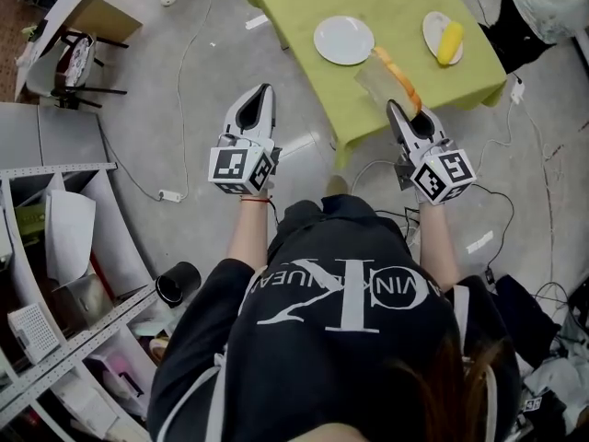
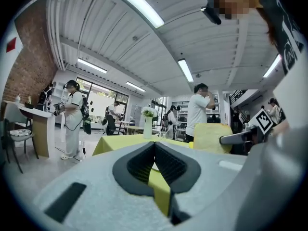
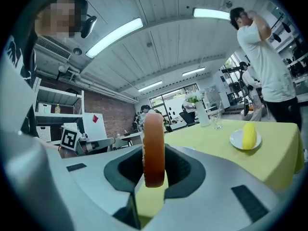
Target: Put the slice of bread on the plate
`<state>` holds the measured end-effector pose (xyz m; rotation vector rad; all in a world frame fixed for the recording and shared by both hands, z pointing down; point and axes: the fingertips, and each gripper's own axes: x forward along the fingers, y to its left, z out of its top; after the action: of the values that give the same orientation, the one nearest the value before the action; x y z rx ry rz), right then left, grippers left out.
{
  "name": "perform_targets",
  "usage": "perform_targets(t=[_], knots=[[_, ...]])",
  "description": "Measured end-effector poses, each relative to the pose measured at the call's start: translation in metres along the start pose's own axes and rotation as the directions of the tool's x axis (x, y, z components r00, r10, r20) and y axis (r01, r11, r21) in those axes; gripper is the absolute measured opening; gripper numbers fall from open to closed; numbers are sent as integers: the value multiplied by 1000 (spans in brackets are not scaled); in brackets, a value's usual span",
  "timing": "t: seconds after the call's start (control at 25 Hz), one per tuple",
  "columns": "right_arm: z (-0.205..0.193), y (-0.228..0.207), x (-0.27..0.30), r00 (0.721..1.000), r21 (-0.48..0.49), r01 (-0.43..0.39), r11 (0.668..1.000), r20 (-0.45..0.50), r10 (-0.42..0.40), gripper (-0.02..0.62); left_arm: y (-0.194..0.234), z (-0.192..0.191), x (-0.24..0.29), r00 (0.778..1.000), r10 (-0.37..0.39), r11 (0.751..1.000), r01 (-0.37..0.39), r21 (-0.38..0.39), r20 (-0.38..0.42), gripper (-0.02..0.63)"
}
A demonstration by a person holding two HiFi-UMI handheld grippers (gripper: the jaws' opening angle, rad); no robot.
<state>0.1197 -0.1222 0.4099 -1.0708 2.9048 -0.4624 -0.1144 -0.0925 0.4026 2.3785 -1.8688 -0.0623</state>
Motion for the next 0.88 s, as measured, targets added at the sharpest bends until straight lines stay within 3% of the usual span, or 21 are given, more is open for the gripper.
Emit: perform_targets(t=[0.44, 0.88], knots=[[-3, -12, 47, 996, 21, -32, 999, -77, 33, 97, 25, 2, 40, 1000, -5, 1000, 5, -17, -5, 11], [-4, -42, 114, 985, 102, 2, 995, -169, 15, 98, 41, 4, 135, 986, -156, 988, 156, 1, -67, 11]])
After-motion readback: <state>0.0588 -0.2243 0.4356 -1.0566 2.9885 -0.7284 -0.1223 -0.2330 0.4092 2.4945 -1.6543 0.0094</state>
